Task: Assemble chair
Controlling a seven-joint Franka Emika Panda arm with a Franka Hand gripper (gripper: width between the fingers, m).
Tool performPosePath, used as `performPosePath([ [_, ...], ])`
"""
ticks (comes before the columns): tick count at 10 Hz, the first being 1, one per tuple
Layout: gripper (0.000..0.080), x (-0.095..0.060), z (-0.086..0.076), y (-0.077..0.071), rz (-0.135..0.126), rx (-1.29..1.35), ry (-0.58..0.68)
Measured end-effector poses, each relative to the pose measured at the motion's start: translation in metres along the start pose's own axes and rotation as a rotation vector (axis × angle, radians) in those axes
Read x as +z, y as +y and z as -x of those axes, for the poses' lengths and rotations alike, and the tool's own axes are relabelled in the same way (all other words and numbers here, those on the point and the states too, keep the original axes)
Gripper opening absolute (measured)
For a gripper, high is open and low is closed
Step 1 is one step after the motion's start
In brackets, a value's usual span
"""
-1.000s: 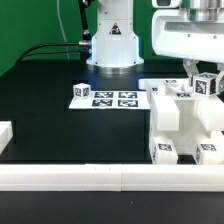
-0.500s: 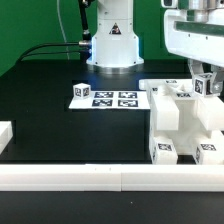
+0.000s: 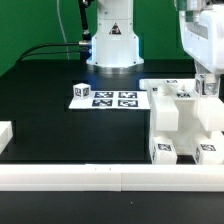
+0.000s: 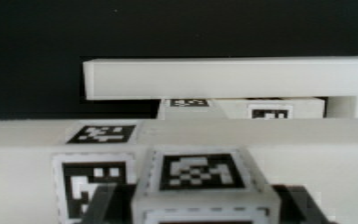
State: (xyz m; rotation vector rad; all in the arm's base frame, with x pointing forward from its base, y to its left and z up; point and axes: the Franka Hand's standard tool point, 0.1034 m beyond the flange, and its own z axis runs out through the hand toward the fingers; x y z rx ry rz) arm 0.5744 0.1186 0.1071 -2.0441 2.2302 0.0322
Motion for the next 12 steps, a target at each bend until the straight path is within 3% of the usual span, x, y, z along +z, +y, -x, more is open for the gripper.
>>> performPosePath([
  [5,0.0265,0.0,-0.002,-0.001,-0.001,0.298,-0.007],
  [8,0.0279,0.0,-0.002,-0.001,0.0,0.28,-0.011],
  [10,0.0605,0.0,-0.002,-0.001,0.0,0.266,-0.011],
  [12,0.0636,-0.004,-0.012,-0.003,-0.007,0.201,-0.019],
])
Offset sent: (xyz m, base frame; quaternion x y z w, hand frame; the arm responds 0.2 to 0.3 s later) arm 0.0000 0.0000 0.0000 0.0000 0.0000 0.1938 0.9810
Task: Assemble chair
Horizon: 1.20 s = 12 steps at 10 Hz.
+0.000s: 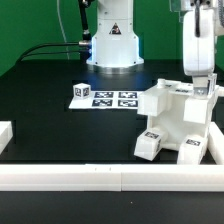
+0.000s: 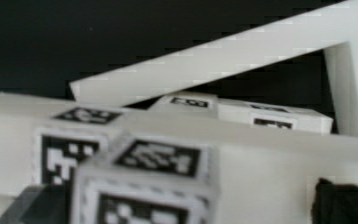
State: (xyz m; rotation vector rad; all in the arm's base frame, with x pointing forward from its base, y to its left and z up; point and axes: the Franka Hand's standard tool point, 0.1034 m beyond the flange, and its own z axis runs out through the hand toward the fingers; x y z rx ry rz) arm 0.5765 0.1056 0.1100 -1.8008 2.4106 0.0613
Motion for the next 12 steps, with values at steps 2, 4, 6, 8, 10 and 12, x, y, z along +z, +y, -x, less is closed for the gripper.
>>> performPosePath([
  [2,0.0645,-0.017,-0.014,-0.01,-0.024,-0.087,-0.016],
  [4,0.0649,-0.016,-0.015,-0.01,-0.023,-0.105,-0.013],
  [6,0.0649,-0.015,-0.015,-0.009,-0.022,-0.114,-0.011],
  [8,0.0649,-0.014,-0.016,-0.009,-0.021,-0.146,-0.01],
  [10,0.0649,-0.023,-0.036,-0.011,-0.027,-0.346,-0.02],
  [12,0.0649,-0.029,-0.048,-0.011,-0.03,-0.465,-0.024],
])
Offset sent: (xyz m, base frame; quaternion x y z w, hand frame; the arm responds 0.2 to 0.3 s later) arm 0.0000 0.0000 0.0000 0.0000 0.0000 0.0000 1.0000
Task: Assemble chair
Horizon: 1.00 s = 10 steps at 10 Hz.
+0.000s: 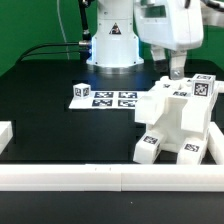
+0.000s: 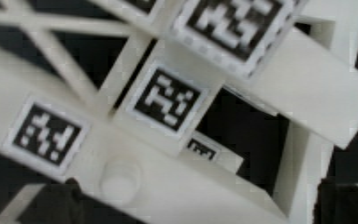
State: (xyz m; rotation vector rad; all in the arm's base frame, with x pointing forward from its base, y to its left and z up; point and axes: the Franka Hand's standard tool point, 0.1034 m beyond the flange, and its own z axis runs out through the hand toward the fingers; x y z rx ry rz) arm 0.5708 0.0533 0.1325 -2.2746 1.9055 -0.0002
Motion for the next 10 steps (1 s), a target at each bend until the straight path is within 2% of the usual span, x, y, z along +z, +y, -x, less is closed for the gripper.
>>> performPosePath([
  [4,0.0649,0.002,-0.004,0.003,0.002,-0.366,0.004],
  [6,0.0649,0.002,-0.028,0.023,0.011,-0.525,0.001],
  [8,0.0649,-0.002,-0.048,0.035,0.007,-0.687,0.011],
  [10,0.0649,0.0,-0.049,0.034,0.003,-0.764,0.027],
])
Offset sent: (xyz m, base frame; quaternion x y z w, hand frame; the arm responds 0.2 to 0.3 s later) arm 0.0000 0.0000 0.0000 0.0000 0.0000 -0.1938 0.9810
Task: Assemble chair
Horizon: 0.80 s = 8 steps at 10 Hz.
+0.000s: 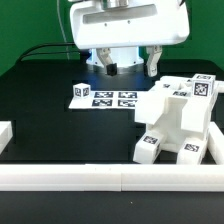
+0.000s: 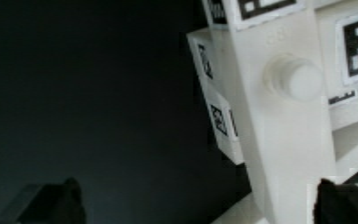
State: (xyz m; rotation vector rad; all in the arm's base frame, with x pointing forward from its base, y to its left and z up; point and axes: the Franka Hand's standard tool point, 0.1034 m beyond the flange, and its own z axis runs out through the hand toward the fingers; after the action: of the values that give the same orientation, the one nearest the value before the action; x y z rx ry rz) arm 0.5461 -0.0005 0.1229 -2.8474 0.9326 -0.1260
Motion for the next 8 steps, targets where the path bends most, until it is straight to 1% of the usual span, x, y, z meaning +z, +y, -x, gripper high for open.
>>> performPosePath([
  [2,0.0649,0.001,0.0,0.005,0.005,0.013,-0.032],
  [3,0.0649,0.004,-0.004,0.017,0.006,0.025,-0.044],
  [4,0.0649,0.006,-0.002,0.04,0.012,0.004,-0.122],
  [5,0.0649,0.006,0.0,0.062,0.013,-0.002,-0.216],
  [6,0.0649,0.007,0.0,0.078,0.009,-0.007,-0.274],
  [7,0.0649,0.008,0.012,0.085,0.014,0.002,-0.352],
  [8,0.0649,0.009,0.019,0.086,0.016,0.005,-0.394],
])
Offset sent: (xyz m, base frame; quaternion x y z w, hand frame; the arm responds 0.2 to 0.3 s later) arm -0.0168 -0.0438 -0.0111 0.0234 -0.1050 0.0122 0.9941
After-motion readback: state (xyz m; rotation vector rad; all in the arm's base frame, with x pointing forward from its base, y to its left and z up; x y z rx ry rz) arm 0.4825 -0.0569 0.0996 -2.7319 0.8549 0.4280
